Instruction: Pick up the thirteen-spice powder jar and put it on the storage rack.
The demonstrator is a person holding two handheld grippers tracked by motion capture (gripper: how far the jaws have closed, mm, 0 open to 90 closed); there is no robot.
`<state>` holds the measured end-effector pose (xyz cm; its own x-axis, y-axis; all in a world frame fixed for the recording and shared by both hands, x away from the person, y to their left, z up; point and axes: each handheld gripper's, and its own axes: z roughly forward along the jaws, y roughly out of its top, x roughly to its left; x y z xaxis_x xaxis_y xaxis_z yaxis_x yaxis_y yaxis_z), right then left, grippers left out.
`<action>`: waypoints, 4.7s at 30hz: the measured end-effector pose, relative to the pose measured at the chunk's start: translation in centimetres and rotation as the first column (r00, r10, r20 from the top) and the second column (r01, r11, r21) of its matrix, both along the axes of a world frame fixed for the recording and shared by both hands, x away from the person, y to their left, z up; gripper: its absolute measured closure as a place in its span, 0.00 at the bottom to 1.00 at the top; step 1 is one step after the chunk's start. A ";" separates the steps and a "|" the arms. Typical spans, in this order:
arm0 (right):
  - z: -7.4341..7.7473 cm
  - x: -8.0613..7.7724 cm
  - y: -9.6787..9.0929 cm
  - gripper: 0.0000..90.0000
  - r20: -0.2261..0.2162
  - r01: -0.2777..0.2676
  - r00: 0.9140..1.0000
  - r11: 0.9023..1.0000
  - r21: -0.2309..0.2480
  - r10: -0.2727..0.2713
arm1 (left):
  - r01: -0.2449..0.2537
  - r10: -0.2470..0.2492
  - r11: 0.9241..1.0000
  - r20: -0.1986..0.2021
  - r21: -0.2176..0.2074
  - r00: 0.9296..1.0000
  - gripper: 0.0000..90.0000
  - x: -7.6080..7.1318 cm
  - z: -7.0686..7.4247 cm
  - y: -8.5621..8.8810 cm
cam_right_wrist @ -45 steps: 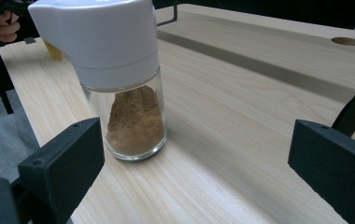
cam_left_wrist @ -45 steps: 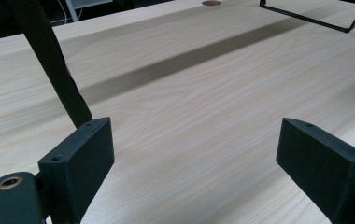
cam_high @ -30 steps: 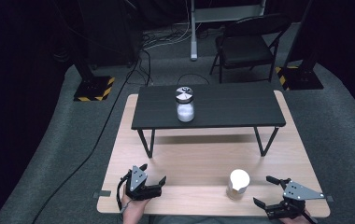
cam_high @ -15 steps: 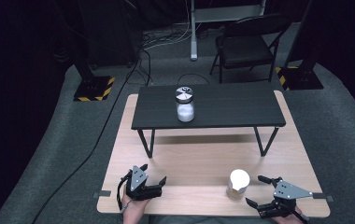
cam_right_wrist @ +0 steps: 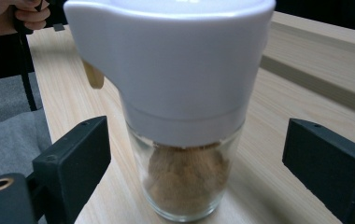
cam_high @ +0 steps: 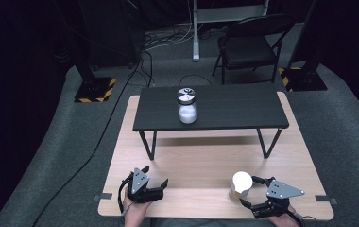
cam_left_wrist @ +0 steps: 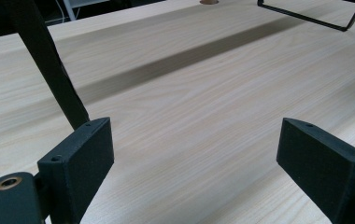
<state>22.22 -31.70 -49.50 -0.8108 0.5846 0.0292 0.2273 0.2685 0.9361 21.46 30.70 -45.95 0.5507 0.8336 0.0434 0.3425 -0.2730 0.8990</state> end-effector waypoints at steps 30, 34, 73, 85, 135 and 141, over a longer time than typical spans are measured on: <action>-0.1 1.7 1.9 0.32 0.005 -0.030 1.000 1.000 0.005 0.030 | 0.001 -0.001 1.000 -0.001 -0.004 1.000 0.12 0.0 0.0 0.1; 0.2 1.8 2.1 0.32 -0.002 -0.021 1.000 1.000 -0.002 0.021 | 0.003 -0.003 1.000 -0.001 -0.005 1.000 0.12 0.0 0.0 0.1; 9.7 7.0 1.5 0.32 0.024 0.003 1.000 0.999 0.041 -0.004 | 0.005 -0.006 1.000 -0.007 -0.007 1.000 0.12 0.1 0.0 0.1; 12.7 8.3 1.9 0.32 0.012 0.016 1.000 0.999 0.047 -0.016 | 0.008 -0.008 1.000 -0.012 -0.006 1.000 0.12 0.2 0.0 0.1; 20.6 13.2 4.3 0.32 0.048 0.144 0.988 0.989 0.043 -0.146 | 0.019 -0.019 1.000 -0.021 -0.008 1.000 0.12 0.4 0.0 0.1; 20.8 13.8 5.3 0.32 0.039 0.199 0.979 0.979 0.037 -0.200 | 0.021 -0.021 1.000 -0.021 -0.008 1.000 0.12 0.4 0.0 0.1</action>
<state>36.03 -26.38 -28.66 -0.6787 0.7342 0.0186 0.2331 0.1912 0.9535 21.84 30.82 -45.98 0.5685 0.8223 0.0249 0.3555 -0.2728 0.8940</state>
